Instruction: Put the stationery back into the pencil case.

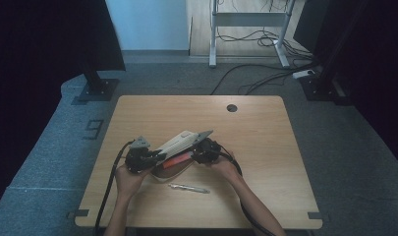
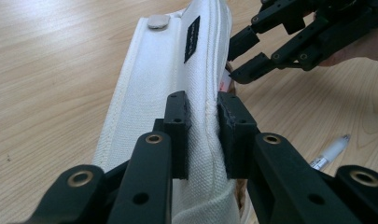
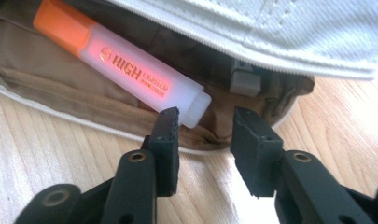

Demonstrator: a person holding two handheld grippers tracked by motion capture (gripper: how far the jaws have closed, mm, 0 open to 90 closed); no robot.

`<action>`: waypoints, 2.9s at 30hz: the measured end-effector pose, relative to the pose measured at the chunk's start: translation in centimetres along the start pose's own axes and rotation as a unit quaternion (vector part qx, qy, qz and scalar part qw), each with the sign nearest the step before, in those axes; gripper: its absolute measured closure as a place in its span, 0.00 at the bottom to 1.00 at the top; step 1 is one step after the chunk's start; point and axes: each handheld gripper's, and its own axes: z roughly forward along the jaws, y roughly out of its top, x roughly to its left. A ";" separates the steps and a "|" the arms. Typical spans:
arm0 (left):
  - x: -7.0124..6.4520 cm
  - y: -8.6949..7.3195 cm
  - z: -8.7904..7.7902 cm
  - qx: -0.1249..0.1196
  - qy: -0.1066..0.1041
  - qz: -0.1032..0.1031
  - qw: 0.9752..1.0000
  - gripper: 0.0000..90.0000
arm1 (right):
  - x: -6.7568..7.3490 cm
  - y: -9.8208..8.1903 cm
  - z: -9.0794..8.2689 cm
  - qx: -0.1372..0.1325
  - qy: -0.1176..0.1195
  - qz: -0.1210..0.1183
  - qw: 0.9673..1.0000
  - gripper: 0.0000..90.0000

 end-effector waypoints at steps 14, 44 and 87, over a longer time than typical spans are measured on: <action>0.0 0.0 0.0 0.000 0.000 0.001 1.000 0.83 | -0.1 0.9 0.4 -0.004 -0.002 -0.002 1.000 0.70; 0.3 -0.1 0.2 0.010 -0.004 0.001 1.000 0.83 | 1.0 -1.5 -3.8 -0.027 0.028 0.005 0.999 0.45; 0.4 -0.3 0.3 -0.001 -0.009 -0.020 1.000 0.84 | 6.9 -6.1 -4.6 -0.019 0.115 -0.027 0.993 0.65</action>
